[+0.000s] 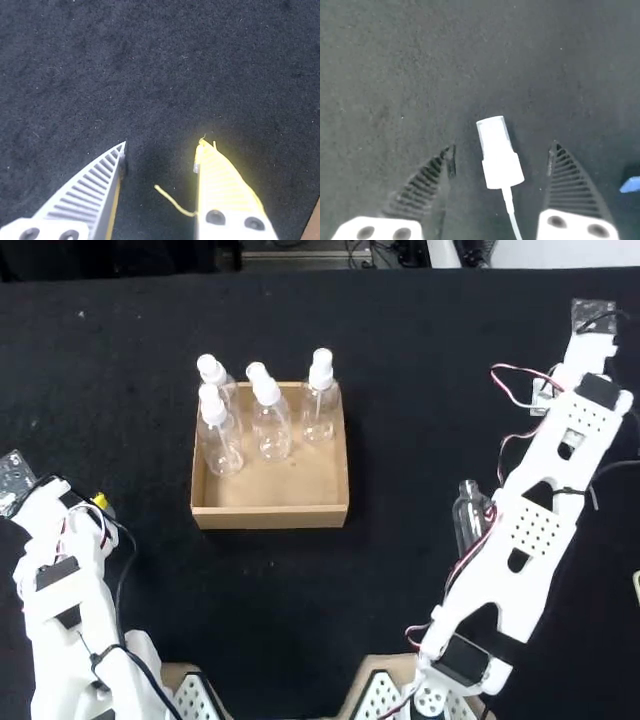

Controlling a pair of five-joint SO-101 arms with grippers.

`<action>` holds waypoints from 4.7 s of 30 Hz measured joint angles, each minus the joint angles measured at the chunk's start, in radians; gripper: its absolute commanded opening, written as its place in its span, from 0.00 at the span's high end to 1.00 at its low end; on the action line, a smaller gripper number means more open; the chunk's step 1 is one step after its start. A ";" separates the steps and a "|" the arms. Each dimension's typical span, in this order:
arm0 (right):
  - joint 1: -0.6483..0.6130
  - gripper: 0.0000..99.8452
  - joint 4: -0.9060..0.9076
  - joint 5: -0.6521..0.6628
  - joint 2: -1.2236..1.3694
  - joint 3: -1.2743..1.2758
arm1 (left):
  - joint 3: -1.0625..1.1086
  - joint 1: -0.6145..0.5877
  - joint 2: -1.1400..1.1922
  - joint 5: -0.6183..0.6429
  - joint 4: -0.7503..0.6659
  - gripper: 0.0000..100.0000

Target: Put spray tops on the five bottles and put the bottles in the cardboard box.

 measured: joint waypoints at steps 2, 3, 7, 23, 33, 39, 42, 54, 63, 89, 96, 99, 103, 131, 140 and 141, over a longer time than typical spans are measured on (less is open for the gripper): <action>0.000 0.78 0.000 0.041 0.035 0.011 | 0.000 0.000 0.000 0.000 0.000 0.80; 0.000 0.81 -0.002 0.055 0.057 0.012 | 0.000 0.000 0.000 0.000 0.000 0.80; 0.006 0.98 -0.031 0.081 0.078 0.011 | 0.000 0.000 0.000 0.000 0.000 0.80; 0.011 0.99 0.460 0.089 0.018 -0.233 | 0.000 0.000 0.000 0.000 0.000 0.80; -0.012 0.99 0.480 0.003 -0.350 0.044 | 0.000 0.000 0.000 0.000 0.000 0.80; -0.084 0.99 0.476 0.003 -0.809 0.624 | 0.000 0.000 0.000 0.000 0.000 0.80; -0.163 0.99 0.413 0.003 -1.048 0.931 | 0.000 0.000 0.000 0.000 0.000 0.80; -0.399 0.99 0.054 -0.012 -1.809 1.969 | 0.000 0.000 0.000 0.000 0.000 0.80; -0.499 0.83 -0.244 -0.078 -1.975 2.378 | 0.000 0.000 0.000 0.000 0.000 0.80; -0.173 0.73 0.158 0.183 -1.821 1.981 | 0.000 0.000 0.000 0.000 0.000 0.80; -0.172 0.68 0.137 0.184 -1.508 1.864 | 0.000 0.000 0.000 0.000 0.000 0.80; -0.172 0.68 0.137 0.204 -1.425 1.821 | 0.000 0.000 0.000 0.000 0.000 0.80; -0.172 0.68 0.126 0.222 -1.339 1.818 | 0.000 0.000 0.000 0.000 0.000 0.80; 0.052 0.94 -0.167 0.462 -1.191 1.741 | 0.000 0.000 0.000 0.000 0.000 0.80; 0.081 0.80 -0.086 0.466 -1.085 1.679 | 0.000 0.000 0.000 0.000 0.000 0.80; 0.083 0.80 -0.075 0.466 -1.076 1.671 | 0.000 0.000 0.000 0.000 0.000 0.80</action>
